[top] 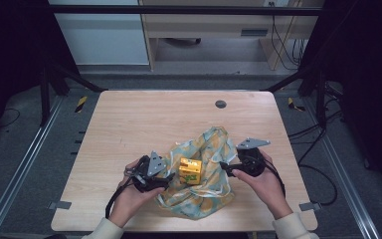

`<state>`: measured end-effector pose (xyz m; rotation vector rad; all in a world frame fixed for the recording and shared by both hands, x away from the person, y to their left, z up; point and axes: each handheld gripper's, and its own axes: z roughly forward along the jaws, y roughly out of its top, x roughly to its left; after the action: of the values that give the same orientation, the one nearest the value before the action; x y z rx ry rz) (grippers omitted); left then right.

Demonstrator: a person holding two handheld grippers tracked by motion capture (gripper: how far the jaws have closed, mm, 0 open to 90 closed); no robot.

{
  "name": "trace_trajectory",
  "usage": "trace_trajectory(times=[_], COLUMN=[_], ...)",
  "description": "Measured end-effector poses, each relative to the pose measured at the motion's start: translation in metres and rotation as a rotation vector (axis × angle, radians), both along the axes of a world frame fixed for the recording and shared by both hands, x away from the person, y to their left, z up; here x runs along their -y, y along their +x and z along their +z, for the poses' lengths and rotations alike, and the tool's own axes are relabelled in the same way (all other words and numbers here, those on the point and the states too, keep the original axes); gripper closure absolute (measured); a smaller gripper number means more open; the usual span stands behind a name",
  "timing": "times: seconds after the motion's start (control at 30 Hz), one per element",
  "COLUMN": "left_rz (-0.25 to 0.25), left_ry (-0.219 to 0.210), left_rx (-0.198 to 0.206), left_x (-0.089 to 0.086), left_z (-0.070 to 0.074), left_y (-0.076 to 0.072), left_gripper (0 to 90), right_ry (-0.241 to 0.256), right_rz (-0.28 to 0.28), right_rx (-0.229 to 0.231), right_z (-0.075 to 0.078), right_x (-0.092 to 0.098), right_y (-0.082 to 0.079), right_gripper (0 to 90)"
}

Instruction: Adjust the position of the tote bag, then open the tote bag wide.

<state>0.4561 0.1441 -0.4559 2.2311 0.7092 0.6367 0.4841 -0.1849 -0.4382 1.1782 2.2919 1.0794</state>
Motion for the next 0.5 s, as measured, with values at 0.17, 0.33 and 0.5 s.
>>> trace_trajectory(times=[0.17, 0.33, 0.5], left_rz=[0.021, 0.019, 0.0], left_ry=[0.013, 0.008, 0.017], left_rx=[-0.018, -0.05, -0.066], left_x=[-0.006, -0.005, -0.002], left_z=[-0.009, -0.017, -0.019], left_y=[0.007, 0.012, 0.014], left_gripper=[29.9, 33.0, 45.0], right_ry=[0.016, 0.012, -0.008], right_rz=[0.006, 0.036, 0.087], right_rx=[-0.036, -0.081, -0.076], right_z=[-0.017, -0.032, -0.037], right_x=[0.0, -0.01, -0.018], right_y=[-0.01, -0.013, -0.014], right_gripper=[23.7, 33.8, 65.7])
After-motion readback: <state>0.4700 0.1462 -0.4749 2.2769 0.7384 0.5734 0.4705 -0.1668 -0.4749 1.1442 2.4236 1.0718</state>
